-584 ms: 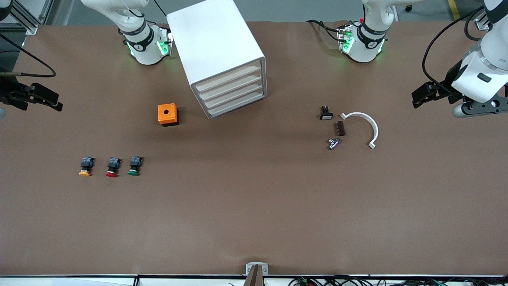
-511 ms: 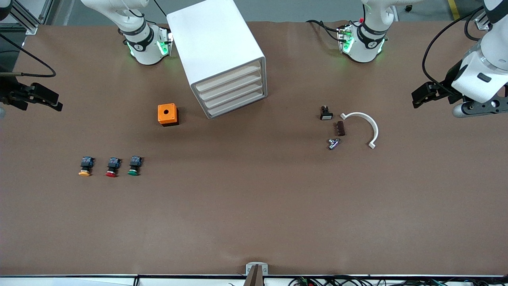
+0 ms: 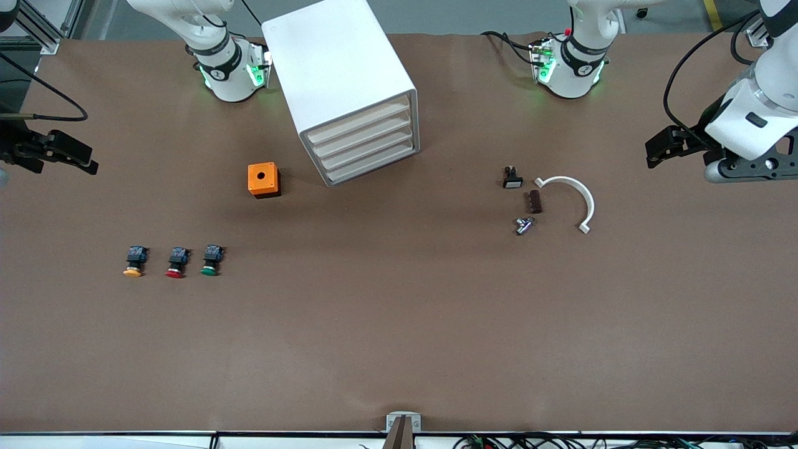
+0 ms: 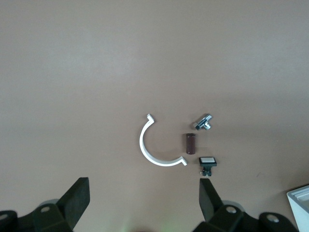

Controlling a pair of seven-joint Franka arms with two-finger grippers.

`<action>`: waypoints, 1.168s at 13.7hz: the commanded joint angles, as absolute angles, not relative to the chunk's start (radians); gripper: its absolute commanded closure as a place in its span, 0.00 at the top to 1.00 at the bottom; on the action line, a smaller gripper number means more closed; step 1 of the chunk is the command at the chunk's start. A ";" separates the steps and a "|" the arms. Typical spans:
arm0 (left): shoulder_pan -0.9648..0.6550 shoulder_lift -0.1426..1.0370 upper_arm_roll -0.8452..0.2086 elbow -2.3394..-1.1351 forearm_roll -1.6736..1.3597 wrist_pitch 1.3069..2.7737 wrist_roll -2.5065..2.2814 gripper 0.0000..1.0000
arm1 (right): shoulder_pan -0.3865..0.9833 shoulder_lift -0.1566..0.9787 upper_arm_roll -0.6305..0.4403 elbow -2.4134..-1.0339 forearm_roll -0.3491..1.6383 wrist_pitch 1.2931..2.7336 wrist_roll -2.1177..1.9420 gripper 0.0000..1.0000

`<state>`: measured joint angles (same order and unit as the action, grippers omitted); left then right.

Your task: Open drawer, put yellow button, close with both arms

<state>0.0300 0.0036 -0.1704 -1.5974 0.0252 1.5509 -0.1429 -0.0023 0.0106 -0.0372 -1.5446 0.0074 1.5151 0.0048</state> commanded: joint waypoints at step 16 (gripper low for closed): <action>-0.092 0.549 -0.201 -1.388 0.040 1.692 -0.576 1.00 | -0.145 0.216 -0.038 -1.751 -0.127 1.837 -0.178 1.00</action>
